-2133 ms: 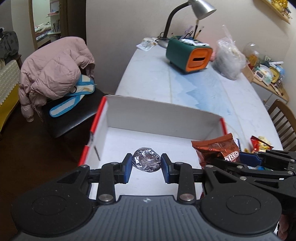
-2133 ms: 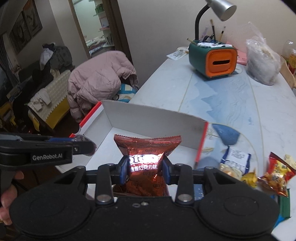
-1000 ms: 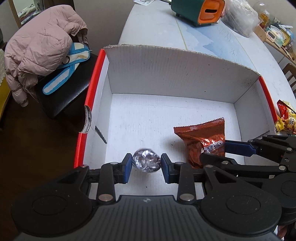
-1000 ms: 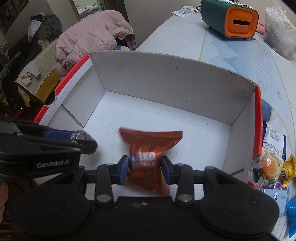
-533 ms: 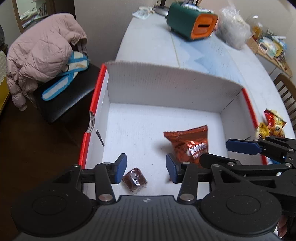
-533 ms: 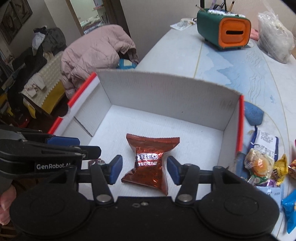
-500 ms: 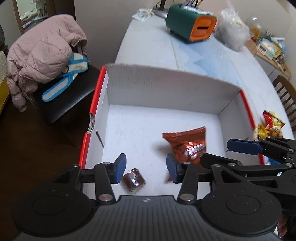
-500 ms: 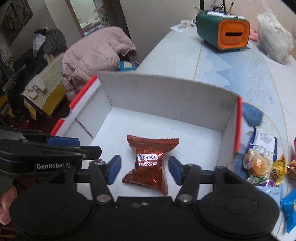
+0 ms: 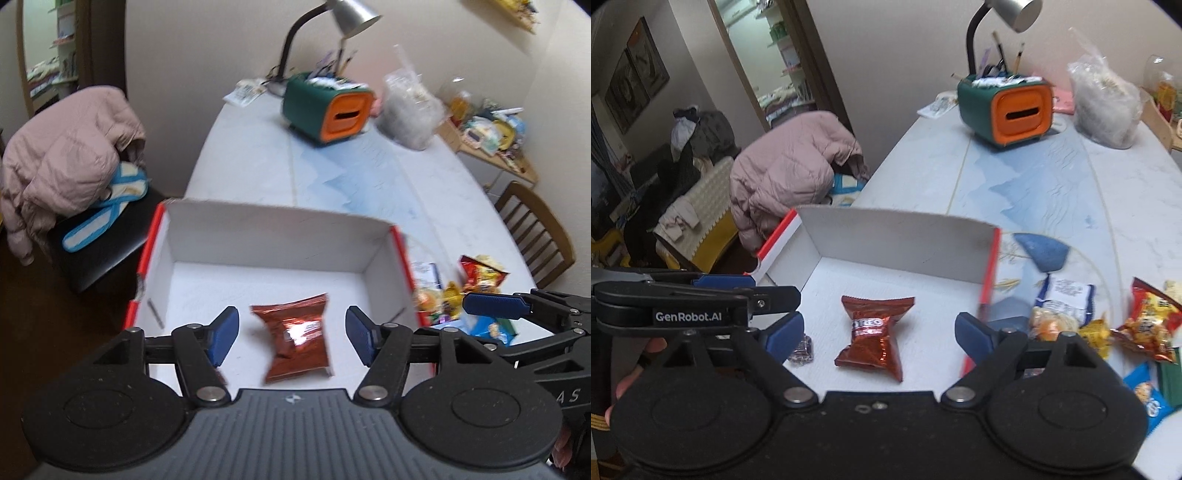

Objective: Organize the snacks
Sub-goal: 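Open the right tool to drop the Oreo packet while the left tool drops the foil chocolate, then withdraw both open tools from the box back toward the snack pile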

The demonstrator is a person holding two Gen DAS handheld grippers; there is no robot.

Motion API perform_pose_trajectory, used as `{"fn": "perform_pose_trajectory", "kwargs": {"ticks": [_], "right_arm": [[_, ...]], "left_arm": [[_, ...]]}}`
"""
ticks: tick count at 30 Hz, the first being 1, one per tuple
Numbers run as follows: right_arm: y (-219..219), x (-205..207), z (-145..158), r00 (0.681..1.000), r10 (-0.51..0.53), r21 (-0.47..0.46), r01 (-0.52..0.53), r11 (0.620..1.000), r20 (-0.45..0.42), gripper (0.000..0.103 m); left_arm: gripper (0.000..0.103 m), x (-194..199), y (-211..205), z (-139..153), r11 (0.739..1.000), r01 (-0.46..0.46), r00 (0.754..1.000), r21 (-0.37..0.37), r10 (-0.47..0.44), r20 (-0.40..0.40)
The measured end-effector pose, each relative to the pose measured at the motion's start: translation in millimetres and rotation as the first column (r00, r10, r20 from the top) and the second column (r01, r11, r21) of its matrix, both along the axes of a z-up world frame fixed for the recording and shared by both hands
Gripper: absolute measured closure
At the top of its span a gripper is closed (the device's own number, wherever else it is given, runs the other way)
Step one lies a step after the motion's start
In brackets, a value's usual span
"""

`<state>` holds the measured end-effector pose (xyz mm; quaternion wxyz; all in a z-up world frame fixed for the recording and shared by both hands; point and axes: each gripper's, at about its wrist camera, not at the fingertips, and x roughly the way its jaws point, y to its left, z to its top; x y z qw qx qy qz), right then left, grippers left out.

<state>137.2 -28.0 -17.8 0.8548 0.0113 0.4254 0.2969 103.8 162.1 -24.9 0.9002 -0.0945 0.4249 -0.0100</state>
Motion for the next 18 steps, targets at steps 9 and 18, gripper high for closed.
{"fn": "perform_pose_trajectory", "kwargs": {"ticks": [9,18], "right_arm": [[-56,-18,19,0.997,-0.035,0.017,0.034,0.999,0.071,0.003],[-115,-26,19,0.993,-0.06,-0.013,0.062,0.998,0.102,0.003]], "left_arm": [[0.025,-5,-46,15,0.998,0.062,0.996,-0.03,-0.06,0.059],[0.012,2,-94,10,0.993,0.11,0.992,-0.048,-0.106,0.073]]}}
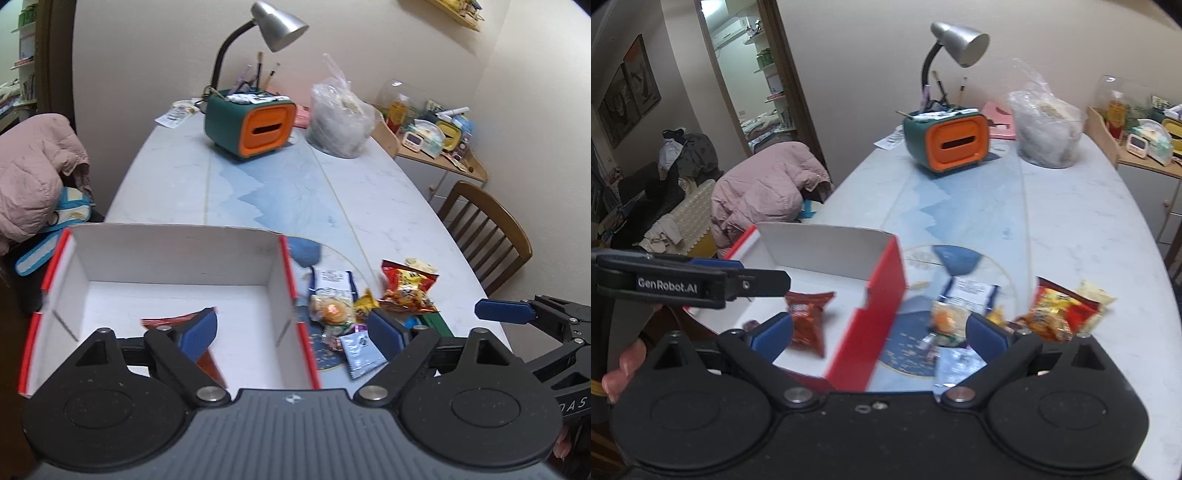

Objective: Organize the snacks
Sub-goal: 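Withdraw both open tools from the box back toward the snack pile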

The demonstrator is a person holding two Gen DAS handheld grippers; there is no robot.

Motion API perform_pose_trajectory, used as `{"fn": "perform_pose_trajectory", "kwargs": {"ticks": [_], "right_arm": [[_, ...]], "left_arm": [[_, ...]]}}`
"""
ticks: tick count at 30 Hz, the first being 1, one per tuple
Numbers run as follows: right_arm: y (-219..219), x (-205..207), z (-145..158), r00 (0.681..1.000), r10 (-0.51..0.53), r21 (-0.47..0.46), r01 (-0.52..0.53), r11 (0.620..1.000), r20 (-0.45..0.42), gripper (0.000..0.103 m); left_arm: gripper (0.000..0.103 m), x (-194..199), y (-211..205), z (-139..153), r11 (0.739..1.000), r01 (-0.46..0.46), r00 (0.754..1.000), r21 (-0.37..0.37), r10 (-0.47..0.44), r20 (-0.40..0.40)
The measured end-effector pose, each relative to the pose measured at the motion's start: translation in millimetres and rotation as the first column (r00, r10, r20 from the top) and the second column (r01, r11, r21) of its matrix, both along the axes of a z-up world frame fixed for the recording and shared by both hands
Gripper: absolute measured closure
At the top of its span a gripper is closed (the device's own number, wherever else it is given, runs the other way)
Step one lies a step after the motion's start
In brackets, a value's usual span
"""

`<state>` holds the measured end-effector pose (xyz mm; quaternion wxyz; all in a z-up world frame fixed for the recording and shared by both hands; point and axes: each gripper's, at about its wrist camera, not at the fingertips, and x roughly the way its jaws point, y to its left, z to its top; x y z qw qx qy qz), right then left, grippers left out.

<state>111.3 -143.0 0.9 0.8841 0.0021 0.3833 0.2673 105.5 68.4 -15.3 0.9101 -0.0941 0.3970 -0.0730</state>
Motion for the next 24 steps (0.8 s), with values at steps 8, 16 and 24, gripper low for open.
{"fn": "perform_pose_trajectory", "kwargs": {"ticks": [8,16,24], "right_arm": [[-49,-1,-24,1.0,0.013,-0.092,-0.013,0.996,0.006,0.003],[-89,7,-59,0.997,0.076,-0.18,-0.079,0.98,-0.025,0.003],[-103,34,-85,0.978,0.195,-0.178,-0.205,0.962,-0.075,0.006]], "left_arm": [[0.007,8,-50,-29,0.999,-0.002,0.999,0.032,0.003,-0.04],[0.007,12,-106,-56,0.992,-0.014,0.999,0.128,0.02,-0.042],[0.007,10,-125,-64,0.986,-0.089,0.994,0.141,0.097,-0.049]]}}
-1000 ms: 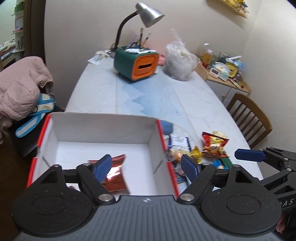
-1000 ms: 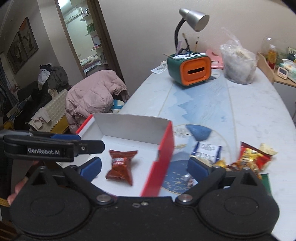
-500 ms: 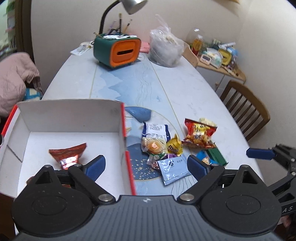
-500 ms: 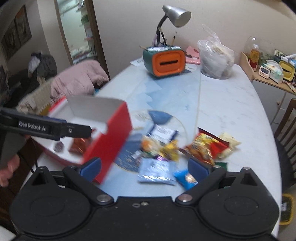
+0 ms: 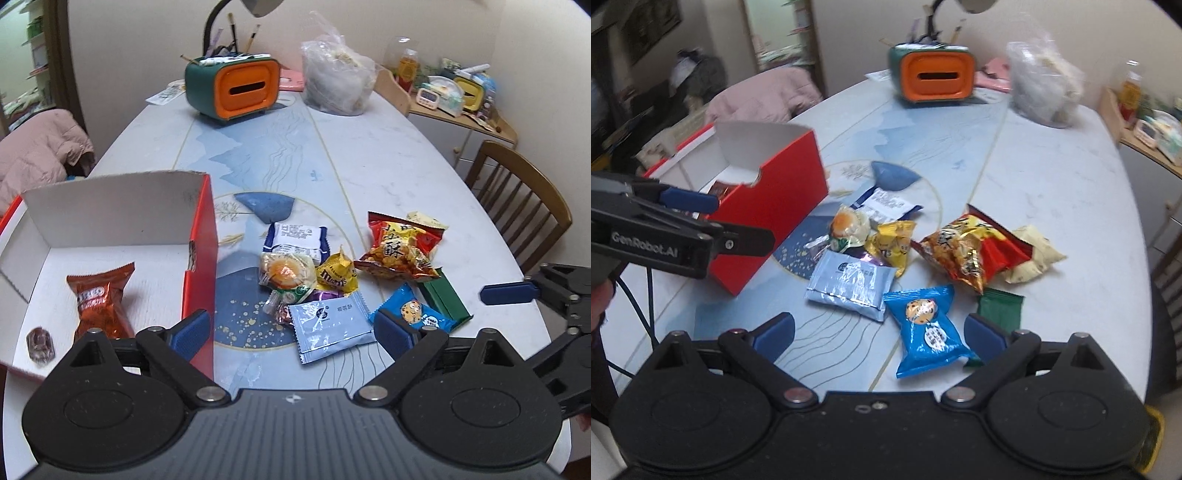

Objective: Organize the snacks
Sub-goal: 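Withdraw both open tools from the box back toward the snack pile, then grasp the light-blue sachet with the right tool while the left tool grasps the small wrapped candy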

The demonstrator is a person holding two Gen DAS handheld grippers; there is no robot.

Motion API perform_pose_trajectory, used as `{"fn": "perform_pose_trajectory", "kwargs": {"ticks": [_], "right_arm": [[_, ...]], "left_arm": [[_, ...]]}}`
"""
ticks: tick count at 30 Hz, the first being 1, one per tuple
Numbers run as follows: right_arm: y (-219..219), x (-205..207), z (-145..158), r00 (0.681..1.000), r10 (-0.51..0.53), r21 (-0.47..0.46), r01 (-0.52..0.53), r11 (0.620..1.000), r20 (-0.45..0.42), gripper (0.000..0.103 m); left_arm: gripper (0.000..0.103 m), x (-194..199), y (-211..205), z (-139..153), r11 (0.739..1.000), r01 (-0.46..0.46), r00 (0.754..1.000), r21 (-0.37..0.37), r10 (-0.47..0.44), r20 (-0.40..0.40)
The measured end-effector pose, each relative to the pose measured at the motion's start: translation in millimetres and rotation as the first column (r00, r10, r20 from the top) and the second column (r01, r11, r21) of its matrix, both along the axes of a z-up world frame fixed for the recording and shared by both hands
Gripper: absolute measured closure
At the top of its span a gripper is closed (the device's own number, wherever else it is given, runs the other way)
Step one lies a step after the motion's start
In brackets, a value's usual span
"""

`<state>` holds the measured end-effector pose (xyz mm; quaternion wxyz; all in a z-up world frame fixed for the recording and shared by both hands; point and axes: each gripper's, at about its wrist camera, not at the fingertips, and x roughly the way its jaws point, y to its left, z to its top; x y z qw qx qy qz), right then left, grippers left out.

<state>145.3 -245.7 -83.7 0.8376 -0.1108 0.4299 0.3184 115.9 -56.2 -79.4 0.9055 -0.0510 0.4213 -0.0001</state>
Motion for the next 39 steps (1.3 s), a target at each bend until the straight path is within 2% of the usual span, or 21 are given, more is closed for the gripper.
{"fn": "perform_pose_trajectory", "kwargs": {"ticks": [4,8,11,15,18,22,27,33,35,39], "right_arm": [[8,16,-17,0.996,0.085,-0.05,-0.085,0.995,-0.003,0.007],[8,35,-39,0.995,0.085,-0.087,-0.089,0.992,-0.053,0.019],[13,41,-45,0.993,0.111,-0.087,-0.115,0.99,-0.046,0.02],[30,42,-47,0.979,0.205,-0.108,-0.206,0.973,-0.013,0.023],[48,41,-47,0.952,0.304,-0.129,-0.299,0.945,0.022,0.023],[72,39,-53,0.889,0.456,-0.174,-0.442,0.88,0.045,0.026],[92,47,-65,0.831,0.556,-0.224,-0.538,0.813,0.02,0.032],[92,55,-71,0.811,0.585,-0.229,-0.571,0.789,-0.006,0.038],[91,54,-71,0.804,0.595,-0.228,-0.58,0.782,-0.007,0.044],[88,50,-69,0.805,0.593,-0.232,-0.577,0.783,-0.003,0.048]], "left_arm": [[0.007,-2,2,-2,0.999,-0.048,0.999,0.008,0.048,-0.009],[0.008,-4,3,-5,0.997,-0.076,0.997,0.006,0.076,-0.014],[0.008,-6,0,-5,0.996,-0.085,0.996,0.018,0.085,-0.011],[0.008,-9,-4,-3,0.995,-0.095,0.995,0.021,0.095,-0.003],[0.008,-11,-5,2,0.994,-0.107,0.994,0.016,0.107,0.011],[0.008,-15,-7,6,0.994,-0.108,0.994,0.019,0.107,0.024],[0.008,-17,-8,6,0.994,-0.108,0.994,0.014,0.107,0.021],[0.008,-17,-12,3,0.995,-0.097,0.995,0.009,0.097,0.018],[0.008,-14,-13,0,0.996,-0.091,0.996,0.007,0.091,0.012],[0.008,-8,-16,-5,0.996,-0.084,0.996,0.011,0.084,-0.001]]}}
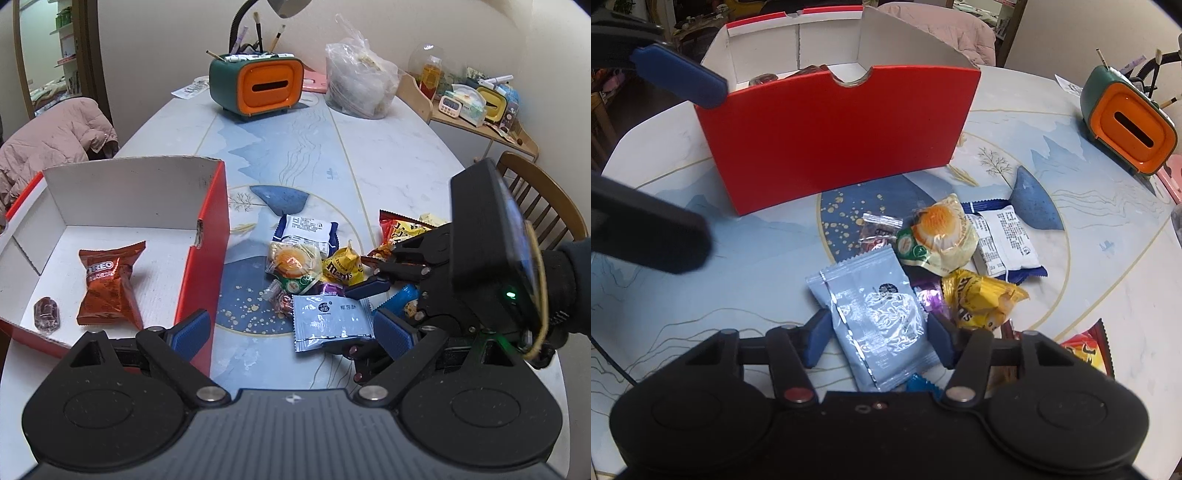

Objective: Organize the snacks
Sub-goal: 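Grasp the light-blue sachet with the right tool while the left tool grasps the small wrapped candy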

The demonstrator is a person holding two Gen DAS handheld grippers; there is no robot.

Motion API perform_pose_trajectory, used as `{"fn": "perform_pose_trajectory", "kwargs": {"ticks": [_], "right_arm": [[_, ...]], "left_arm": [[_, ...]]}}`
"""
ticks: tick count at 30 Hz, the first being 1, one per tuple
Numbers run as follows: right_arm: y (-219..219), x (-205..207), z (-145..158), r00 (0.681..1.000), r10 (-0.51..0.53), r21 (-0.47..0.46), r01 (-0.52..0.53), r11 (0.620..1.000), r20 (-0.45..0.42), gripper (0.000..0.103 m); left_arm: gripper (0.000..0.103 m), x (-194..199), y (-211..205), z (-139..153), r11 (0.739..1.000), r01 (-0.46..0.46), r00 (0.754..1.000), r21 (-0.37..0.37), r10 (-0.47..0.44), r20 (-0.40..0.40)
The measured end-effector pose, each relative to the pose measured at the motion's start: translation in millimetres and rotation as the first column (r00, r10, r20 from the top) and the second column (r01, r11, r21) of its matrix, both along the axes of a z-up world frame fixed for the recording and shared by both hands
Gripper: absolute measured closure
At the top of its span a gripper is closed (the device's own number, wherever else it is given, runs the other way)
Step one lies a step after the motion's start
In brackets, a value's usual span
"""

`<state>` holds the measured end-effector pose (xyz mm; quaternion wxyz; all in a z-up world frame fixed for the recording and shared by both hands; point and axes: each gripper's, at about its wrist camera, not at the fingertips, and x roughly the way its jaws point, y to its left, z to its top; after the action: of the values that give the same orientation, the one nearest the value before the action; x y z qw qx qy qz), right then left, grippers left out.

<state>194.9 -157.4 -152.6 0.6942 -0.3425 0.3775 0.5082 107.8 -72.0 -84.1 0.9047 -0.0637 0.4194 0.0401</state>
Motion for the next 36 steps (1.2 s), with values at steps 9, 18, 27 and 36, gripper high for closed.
{"fn": "perform_pose_trajectory", "kwargs": {"ticks": [9,18,27,36], "right_arm": [[-25,-10,5,0.991,-0.129,0.015,0.129,0.991,-0.022,0.052],[-53,-18,10,0.973,-0.222,0.032,0.225,0.974,-0.066,0.053],[-59,-20,9,0.969,-0.231,0.065,0.237,0.969,-0.081,0.052],[-61,-21,7,0.961,-0.262,0.075,0.269,0.96,-0.093,0.052]], "left_arm": [[0.008,23,-11,-20,0.999,0.026,0.998,-0.02,-0.027,-0.055],[0.016,65,-10,-58,0.992,-0.115,0.979,-0.05,0.105,-0.176],[0.035,97,19,-84,0.933,-0.34,0.9,-0.116,0.287,-0.329],[0.067,102,26,-83,0.911,-0.385,0.881,-0.145,0.317,-0.351]]}}
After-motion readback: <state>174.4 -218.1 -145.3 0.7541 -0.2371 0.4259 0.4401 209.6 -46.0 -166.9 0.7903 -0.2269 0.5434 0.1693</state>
